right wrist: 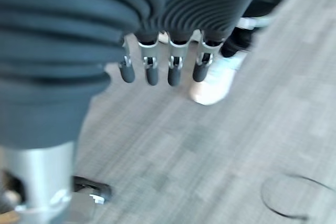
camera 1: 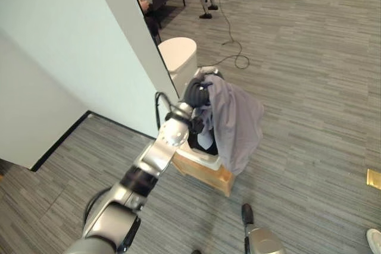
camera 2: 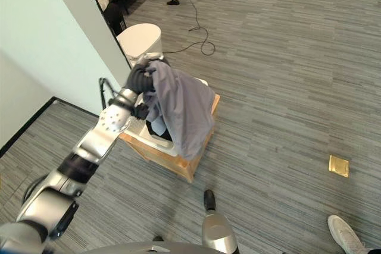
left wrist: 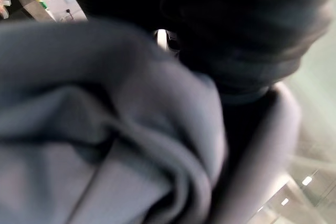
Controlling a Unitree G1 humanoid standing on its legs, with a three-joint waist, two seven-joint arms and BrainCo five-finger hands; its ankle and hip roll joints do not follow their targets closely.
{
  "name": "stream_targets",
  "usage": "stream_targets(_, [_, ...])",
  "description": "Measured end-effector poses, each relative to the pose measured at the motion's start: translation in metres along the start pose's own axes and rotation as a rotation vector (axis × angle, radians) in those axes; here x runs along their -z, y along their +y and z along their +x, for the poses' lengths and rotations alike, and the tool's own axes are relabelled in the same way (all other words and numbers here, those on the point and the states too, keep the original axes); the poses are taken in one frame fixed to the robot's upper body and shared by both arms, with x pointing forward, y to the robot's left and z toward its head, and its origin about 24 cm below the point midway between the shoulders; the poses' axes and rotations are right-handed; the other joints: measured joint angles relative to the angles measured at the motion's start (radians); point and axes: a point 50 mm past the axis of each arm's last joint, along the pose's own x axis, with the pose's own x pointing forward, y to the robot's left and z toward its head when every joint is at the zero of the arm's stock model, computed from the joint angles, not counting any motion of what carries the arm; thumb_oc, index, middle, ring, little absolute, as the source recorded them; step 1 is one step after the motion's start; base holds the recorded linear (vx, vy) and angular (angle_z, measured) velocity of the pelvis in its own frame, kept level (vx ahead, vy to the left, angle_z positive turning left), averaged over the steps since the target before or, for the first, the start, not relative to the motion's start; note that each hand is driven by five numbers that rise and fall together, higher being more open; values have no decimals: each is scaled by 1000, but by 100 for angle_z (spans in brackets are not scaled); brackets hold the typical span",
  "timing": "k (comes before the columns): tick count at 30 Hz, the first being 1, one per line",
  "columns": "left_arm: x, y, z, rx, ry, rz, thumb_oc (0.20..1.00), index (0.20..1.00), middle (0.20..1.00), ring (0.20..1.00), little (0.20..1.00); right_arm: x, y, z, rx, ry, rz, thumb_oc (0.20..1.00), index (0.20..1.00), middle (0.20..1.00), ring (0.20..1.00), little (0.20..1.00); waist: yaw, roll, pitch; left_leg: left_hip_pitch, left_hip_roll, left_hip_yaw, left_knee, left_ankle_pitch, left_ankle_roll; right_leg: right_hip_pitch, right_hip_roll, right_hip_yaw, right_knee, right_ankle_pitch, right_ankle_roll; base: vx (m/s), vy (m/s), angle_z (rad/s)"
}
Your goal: Pick up bed clothes into laundry basket.
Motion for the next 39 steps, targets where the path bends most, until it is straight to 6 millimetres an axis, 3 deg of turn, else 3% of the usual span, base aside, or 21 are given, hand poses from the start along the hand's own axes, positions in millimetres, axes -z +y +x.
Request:
stream_targets(5, [16,-2,17,-13,94,84,200,200,200,200,200,-20,-7,3,16,-56,55,1000,1000,1000,1000,1000,-32,15,11,3,3,28,0,-2,-3,-13,9,11,1,2,-2,9,2,-18])
stream_targets(10, [32,14,27,-65,182,208,200,200,200,200,200,-57,-14,4,31,-182,92,1000,1000,1000,1000,1000,-48,16,31,-16,-2,56,5,-5,-6,-48,14,37,2,11,-2,-19,-12,-15])
stream_targets(14, [38,51,31,-150,206,360,200,200,200,200,200,-71,-16,3,41,-239,113,1000,1000,1000,1000,1000,-47,2,57,-50,-1,77,6,-2,-11,-93,21,48,5,22,-7,-22,-32,-14])
stream_targets(21, [44,118,19,-335,248,487,200,200,200,200,200,-91,-19,-2,45,-337,74,1000,1000,1000,1000,1000,-46,-22,118,-76,1,83,6,-2,-11,-125,27,55,6,30,-13,-24,-48,-5])
stream_targets(25, [54,124,13,-350,291,544,200,200,200,200,200,-102,-24,-3,56,-377,59,1000,1000,1000,1000,1000,-44,-38,136,-102,-1,79,6,-2,-11,-148,25,54,5,32,-14,-16,-15,3])
stream_targets(28, [80,129,1,-315,420,645,200,200,200,200,200,-113,-25,-5,52,-426,31,1000,1000,1000,1000,1000,-49,-48,163,-121,-4,82,6,-2,-11,-170,23,56,6,40,-23,-27,-24,-5])
stream_targets(34, [97,116,-7,-234,486,755,200,200,200,200,200,-138,-19,-11,33,-521,-1,1000,1000,1000,1000,1000,-47,-69,200,-148,-3,82,6,-2,-12,-198,25,54,6,56,-44,-2,-6,0])
stream_targets(35, [97,112,-6,-204,473,813,413,413,413,413,413,-143,-18,-13,29,-545,-7,1000,1000,1000,1000,1000,-46,-73,204,-150,-3,82,5,-2,-12,-199,25,54,6,56,-44,0,0,0])
stream_targets(36, [98,108,-4,-166,459,873,504,504,504,504,504,-150,-17,-16,24,-579,-4,1000,1000,1000,1000,1000,-46,-77,207,-154,-3,81,6,-2,-12,-203,24,52,6,56,-44,-22,-24,4])
stream_targets(37, [98,102,-4,-152,454,877,1000,1000,1000,1000,1000,-152,-16,-17,23,-593,-3,1000,1000,1000,1000,1000,-44,-78,207,-157,-3,79,6,-2,-12,-204,23,50,6,56,-44,-5,-24,7])
stream_targets(39, [98,95,-2,-143,453,860,1000,1000,1000,1000,1000,-154,-16,-18,22,-598,-3,1000,1000,1000,1000,1000,-42,-79,208,-161,-3,77,6,-2,-12,-206,22,48,6,55,-43,0,-27,6])
